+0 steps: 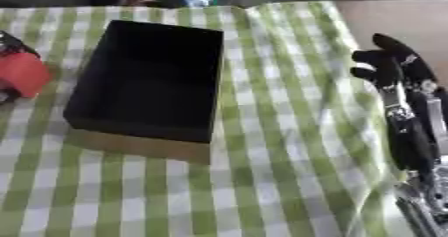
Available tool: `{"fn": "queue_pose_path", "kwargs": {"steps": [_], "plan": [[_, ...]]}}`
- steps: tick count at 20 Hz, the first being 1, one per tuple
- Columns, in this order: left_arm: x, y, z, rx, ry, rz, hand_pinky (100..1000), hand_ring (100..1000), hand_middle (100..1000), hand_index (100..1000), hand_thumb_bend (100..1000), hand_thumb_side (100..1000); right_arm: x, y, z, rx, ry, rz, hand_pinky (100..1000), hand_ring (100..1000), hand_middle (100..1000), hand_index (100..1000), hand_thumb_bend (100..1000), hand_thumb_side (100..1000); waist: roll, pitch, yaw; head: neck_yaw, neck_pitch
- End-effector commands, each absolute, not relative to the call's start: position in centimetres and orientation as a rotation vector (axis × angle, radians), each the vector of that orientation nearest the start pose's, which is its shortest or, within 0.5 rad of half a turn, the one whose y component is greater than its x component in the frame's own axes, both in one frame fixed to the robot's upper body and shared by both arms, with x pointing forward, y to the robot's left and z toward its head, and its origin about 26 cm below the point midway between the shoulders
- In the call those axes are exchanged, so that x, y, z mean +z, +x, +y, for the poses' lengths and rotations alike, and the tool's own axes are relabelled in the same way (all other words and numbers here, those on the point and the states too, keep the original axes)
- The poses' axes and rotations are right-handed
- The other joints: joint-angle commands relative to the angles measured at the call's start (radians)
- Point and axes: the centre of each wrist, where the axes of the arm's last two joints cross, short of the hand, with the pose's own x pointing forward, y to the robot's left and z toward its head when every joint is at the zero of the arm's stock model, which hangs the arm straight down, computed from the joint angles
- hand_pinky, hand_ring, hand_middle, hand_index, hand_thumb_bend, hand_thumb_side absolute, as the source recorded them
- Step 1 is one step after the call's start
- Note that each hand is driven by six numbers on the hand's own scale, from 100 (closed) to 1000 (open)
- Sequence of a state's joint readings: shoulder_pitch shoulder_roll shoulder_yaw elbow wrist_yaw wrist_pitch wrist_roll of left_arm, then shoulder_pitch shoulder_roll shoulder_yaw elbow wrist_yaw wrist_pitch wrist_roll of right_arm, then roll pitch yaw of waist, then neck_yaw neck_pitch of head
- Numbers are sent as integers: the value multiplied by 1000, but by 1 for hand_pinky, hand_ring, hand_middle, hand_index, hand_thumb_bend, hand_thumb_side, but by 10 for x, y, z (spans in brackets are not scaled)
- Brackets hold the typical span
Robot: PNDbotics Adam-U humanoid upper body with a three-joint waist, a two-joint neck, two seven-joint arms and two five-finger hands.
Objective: Pick up objects on the table and place them in the box.
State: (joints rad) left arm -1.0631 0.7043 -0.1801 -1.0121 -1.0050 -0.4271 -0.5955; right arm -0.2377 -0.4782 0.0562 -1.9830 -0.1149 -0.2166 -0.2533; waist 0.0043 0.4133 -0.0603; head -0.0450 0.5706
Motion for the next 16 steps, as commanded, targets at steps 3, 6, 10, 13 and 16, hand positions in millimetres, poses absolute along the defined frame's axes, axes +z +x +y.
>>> {"fn": "queue_pose_path", "kwargs": {"steps": [3,6,10,13,16], "plan": [[339,451,339,-1839,1258,-1236,667,719,575,690,100,181,195,292,-278,215,-176,-2440,780,829,672,881,100,719,11,-32,8,-6,17],[347,448,336,-1822,1282,-1269,664,713,572,686,100,179,195,292,-279,210,-178,-2441,780,828,673,881,100,720,10,-39,13,-10,19],[356,443,330,-1802,1299,-1323,657,702,567,681,100,176,195,292,-281,208,-181,-2440,780,828,673,881,100,720,10,-47,20,-19,22],[368,437,319,-1787,1312,-1412,652,691,560,675,100,177,195,292,-281,206,-181,-2439,780,828,673,881,100,721,10,-52,25,-33,29],[380,430,302,-1794,1306,-1506,645,677,555,674,100,184,195,292,-282,206,-181,-2439,779,828,673,881,100,721,12,-58,26,-42,33]]}}
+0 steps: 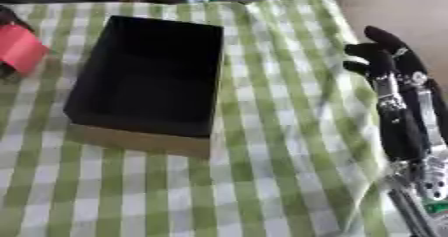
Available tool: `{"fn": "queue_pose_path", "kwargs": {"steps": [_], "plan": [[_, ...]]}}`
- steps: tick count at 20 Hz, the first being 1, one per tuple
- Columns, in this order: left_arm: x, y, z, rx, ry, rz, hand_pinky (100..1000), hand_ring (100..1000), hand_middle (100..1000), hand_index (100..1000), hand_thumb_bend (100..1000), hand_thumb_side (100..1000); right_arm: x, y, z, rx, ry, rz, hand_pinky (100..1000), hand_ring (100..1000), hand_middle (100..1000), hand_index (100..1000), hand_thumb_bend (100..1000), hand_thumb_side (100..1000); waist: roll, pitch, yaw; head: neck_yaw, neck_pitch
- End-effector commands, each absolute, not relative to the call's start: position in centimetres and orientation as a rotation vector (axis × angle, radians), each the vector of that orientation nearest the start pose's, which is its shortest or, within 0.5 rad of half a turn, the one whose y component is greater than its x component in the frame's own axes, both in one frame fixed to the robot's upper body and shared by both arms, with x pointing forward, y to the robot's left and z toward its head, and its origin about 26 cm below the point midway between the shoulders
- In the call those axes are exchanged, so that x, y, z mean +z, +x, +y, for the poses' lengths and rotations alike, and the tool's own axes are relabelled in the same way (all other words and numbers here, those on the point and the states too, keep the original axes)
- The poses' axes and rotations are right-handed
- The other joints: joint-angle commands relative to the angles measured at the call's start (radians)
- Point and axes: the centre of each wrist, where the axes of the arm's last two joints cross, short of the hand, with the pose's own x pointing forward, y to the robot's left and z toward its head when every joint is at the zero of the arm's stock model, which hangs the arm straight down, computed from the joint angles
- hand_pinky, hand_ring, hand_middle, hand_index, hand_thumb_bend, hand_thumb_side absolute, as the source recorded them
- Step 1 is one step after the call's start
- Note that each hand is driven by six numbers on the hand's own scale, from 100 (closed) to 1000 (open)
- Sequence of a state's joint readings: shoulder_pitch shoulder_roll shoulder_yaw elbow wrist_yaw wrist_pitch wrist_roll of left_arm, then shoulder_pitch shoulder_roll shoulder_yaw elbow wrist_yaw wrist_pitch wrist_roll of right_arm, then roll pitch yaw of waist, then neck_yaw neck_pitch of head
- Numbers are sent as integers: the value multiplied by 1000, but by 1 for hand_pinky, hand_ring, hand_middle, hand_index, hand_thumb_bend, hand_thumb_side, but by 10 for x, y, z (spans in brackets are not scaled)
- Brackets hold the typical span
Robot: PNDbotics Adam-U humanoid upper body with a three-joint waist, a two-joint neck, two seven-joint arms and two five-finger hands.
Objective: Pick up objects on the table and place them in the box.
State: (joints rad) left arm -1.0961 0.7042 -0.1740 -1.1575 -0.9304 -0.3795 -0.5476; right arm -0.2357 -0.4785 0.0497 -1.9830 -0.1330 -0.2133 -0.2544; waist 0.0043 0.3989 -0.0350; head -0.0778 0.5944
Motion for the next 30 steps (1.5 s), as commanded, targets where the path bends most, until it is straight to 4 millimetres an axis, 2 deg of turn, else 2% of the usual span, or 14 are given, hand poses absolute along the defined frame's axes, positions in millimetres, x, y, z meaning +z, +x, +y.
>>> {"fn": "queue_pose_path", "kwargs": {"steps": [1,4,7,13,21,24,30], "plan": [[385,427,294,-1799,1303,-1542,640,671,552,672,100,183,195,291,-282,206,-181,-2438,779,828,673,881,100,721,12,-45,2,-12,10],[391,419,270,-1815,1287,-1631,637,650,543,666,100,204,196,292,-282,207,-179,-2440,779,827,673,880,100,722,12,-48,3,-18,11],[389,416,244,-1804,1159,-1752,651,625,532,657,100,237,198,292,-283,207,-175,-2444,779,827,674,880,100,723,11,-53,3,-21,23],[388,400,197,-1780,966,-1887,663,615,525,651,100,271,199,292,-283,200,-170,-2443,780,827,675,881,100,720,15,-59,9,-18,42],[382,375,148,-1849,859,-1951,659,615,528,654,100,286,205,293,-286,186,-177,-2462,779,826,676,880,100,720,18,-64,13,-15,53],[373,380,140,-1862,852,-1903,659,617,528,653,100,281,206,294,-286,179,-169,-2468,779,826,676,879,100,719,22,-64,7,-12,55],[347,411,139,-1868,865,-1751,659,623,531,658,100,273,209,294,-284,175,-157,-2476,780,826,676,879,100,718,30,-61,-6,-10,53]]}}
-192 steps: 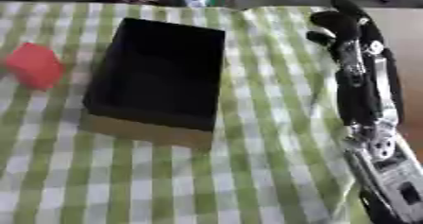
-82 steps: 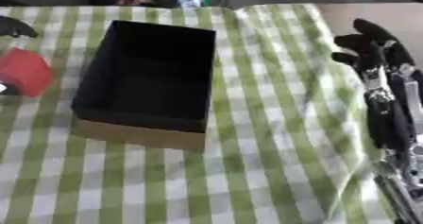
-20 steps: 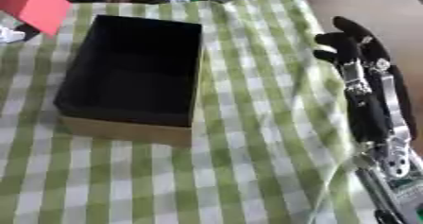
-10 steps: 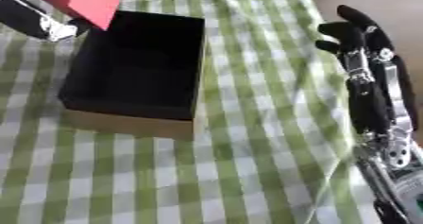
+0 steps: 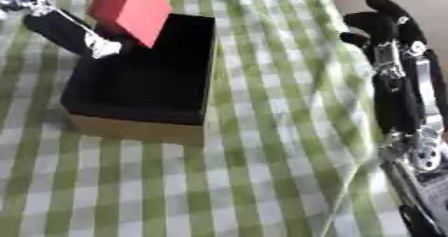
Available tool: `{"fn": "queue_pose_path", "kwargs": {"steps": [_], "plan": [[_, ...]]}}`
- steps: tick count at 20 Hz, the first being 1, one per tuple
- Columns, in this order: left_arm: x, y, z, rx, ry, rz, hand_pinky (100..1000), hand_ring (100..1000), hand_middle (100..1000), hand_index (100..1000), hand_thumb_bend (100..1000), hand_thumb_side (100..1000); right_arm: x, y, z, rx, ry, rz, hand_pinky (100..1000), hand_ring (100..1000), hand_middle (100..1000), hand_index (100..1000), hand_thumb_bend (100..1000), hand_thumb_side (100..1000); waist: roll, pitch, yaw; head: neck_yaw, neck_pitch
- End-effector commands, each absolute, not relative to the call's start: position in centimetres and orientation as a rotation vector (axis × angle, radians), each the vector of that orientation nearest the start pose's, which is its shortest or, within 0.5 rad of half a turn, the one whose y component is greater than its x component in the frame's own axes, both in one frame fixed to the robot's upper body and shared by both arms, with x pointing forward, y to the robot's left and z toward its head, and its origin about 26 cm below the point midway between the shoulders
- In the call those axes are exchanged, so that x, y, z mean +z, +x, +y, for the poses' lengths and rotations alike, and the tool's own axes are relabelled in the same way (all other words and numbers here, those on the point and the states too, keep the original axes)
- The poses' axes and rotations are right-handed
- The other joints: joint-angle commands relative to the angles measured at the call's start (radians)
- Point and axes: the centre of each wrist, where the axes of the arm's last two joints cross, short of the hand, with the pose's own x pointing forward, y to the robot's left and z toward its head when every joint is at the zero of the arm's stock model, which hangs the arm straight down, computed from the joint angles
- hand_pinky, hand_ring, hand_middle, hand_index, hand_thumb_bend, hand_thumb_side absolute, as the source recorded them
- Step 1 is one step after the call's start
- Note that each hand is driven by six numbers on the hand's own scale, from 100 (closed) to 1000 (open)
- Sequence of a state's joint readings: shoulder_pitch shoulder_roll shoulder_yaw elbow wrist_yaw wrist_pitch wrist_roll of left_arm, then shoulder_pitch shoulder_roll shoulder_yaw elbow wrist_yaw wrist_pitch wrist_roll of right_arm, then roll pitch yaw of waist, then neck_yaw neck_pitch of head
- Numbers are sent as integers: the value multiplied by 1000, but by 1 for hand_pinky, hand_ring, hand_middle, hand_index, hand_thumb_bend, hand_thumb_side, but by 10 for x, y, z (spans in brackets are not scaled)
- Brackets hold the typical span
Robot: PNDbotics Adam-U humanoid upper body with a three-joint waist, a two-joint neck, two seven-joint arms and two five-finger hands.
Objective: Pick up objects on the table and place them in the box.
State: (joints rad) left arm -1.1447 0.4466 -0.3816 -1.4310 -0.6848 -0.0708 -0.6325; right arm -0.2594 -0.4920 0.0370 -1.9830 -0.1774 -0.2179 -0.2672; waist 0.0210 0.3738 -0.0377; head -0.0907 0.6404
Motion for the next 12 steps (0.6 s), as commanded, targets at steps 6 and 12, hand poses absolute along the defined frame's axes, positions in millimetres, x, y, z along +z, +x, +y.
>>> {"fn": "queue_pose_path", "kwargs": {"steps": [6,12], "plan": [[322,434,145,2596,-1211,2233,665,652,574,734,100,287,209,295,-283,171,-153,-2475,781,826,676,880,100,715,17,-26,-12,2,7],[312,438,146,2618,-1153,2141,719,815,831,967,668,610,207,295,-282,166,-157,-2471,781,825,675,881,100,712,17,-17,-14,6,13]]}}
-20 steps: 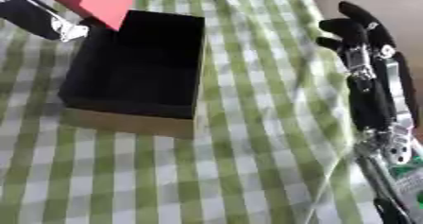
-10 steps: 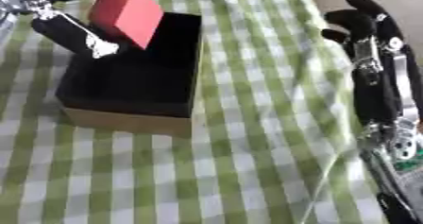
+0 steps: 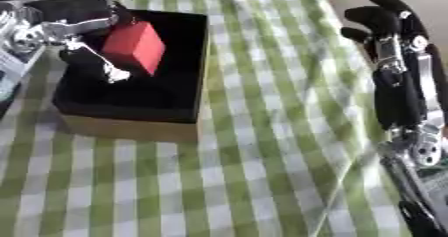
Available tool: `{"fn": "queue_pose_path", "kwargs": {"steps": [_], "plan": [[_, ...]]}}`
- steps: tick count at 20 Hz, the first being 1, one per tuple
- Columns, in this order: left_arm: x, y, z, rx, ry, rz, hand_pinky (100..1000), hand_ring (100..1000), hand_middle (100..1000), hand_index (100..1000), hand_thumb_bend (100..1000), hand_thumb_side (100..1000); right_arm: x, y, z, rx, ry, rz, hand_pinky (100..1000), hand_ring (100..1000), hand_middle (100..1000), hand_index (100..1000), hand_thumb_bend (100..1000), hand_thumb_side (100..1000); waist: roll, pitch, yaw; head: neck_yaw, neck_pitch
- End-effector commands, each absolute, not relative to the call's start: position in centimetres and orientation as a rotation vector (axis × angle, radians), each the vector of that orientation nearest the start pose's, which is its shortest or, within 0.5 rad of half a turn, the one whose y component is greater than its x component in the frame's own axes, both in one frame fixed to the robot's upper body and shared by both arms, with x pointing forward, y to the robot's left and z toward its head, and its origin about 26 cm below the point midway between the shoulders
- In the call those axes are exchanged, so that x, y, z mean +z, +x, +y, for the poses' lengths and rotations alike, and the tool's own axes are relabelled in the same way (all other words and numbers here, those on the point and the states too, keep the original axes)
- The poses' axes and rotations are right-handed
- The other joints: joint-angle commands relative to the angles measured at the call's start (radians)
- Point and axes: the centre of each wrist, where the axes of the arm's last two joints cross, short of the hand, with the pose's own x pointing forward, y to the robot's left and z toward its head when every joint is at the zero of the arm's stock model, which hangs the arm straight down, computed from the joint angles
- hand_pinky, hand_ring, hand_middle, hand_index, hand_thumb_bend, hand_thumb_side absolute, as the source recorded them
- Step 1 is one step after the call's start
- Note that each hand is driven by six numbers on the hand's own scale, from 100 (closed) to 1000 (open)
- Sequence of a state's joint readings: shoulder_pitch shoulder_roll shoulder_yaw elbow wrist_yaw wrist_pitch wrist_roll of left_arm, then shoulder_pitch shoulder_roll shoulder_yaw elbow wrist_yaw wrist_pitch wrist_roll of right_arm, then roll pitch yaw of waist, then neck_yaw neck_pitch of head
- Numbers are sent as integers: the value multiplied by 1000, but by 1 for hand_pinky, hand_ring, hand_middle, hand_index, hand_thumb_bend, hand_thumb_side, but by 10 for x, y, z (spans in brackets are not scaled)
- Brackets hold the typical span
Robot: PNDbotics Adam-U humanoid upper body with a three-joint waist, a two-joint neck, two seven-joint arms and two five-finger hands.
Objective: Pick up objects on the table and place them in the box.
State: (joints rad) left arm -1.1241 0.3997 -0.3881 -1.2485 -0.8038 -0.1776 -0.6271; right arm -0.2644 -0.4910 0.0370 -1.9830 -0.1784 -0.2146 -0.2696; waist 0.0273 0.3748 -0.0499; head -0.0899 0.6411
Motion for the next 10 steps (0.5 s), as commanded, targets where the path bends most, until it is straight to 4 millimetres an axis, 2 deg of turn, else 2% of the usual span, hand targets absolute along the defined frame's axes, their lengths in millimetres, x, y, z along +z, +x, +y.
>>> {"fn": "queue_pose_path", "kwargs": {"steps": [1,2,3,4,7,10], "plan": [[312,438,147,2612,-1149,2127,734,842,859,993,800,648,207,295,-282,165,-159,-2469,781,825,675,881,100,712,10,-17,-2,6,14],[313,438,148,2600,-1154,2120,738,853,872,1000,847,665,207,295,-281,165,-160,-2468,781,825,675,881,100,712,10,-17,-2,7,15],[314,438,149,2585,-1168,2114,749,877,897,1000,966,698,207,295,-281,166,-160,-2468,781,825,675,881,100,712,9,-17,-2,8,16],[315,438,151,2568,-1187,2109,750,880,901,1000,994,711,207,295,-281,166,-160,-2468,781,825,675,881,100,712,9,-16,-2,8,17],[316,439,154,2507,-1247,2121,752,895,917,1000,1000,786,206,295,-281,166,-160,-2467,781,825,675,881,100,711,8,-16,-2,7,18],[319,438,157,2420,-1315,2150,755,908,932,1000,1000,781,205,295,-281,164,-159,-2463,781,825,675,881,100,711,7,-18,-2,8,16]]}}
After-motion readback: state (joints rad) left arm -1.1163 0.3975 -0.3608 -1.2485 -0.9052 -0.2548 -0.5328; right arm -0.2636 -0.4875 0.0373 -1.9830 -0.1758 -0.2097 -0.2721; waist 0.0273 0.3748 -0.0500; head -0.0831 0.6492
